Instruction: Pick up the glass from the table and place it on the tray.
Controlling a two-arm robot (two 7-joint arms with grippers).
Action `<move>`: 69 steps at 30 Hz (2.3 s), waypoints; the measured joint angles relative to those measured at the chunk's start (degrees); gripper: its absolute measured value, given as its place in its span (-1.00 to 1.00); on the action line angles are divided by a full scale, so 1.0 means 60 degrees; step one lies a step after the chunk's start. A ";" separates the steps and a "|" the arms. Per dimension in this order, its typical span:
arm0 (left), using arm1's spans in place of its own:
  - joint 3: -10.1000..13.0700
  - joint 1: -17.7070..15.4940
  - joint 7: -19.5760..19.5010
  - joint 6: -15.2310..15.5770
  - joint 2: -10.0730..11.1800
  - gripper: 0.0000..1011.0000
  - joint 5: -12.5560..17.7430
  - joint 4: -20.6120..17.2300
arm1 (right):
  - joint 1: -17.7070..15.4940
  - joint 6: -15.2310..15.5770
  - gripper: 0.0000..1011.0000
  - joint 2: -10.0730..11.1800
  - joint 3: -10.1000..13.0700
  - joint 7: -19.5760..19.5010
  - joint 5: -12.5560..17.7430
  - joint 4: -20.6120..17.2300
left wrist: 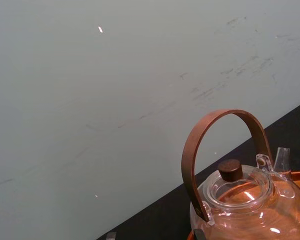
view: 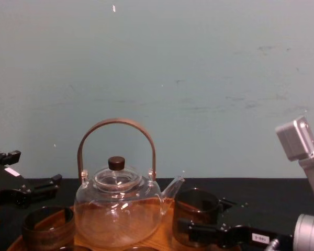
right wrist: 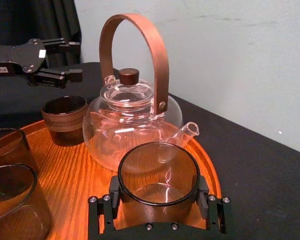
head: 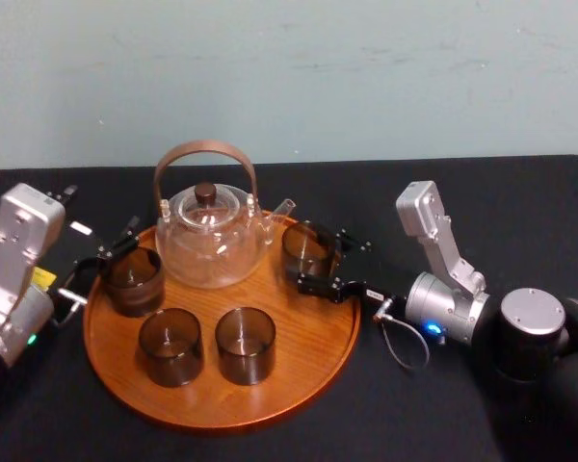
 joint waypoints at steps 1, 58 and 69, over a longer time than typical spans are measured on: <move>0.0000 -0.0001 0.0001 0.0000 0.0000 0.98 0.0000 0.0000 | 0.0016 -0.0014 0.78 -0.0021 -0.0020 0.0023 0.0001 0.0055; 0.0000 0.0000 0.0001 0.0000 0.0000 0.98 0.0000 0.0000 | 0.0153 -0.0060 0.98 -0.0155 -0.0213 0.0084 -0.0154 0.0413; 0.0000 -0.0001 0.0000 0.0000 0.0000 0.98 0.0000 0.0000 | -0.0327 -0.0109 0.98 0.0278 -0.0076 0.0062 0.0000 -0.0822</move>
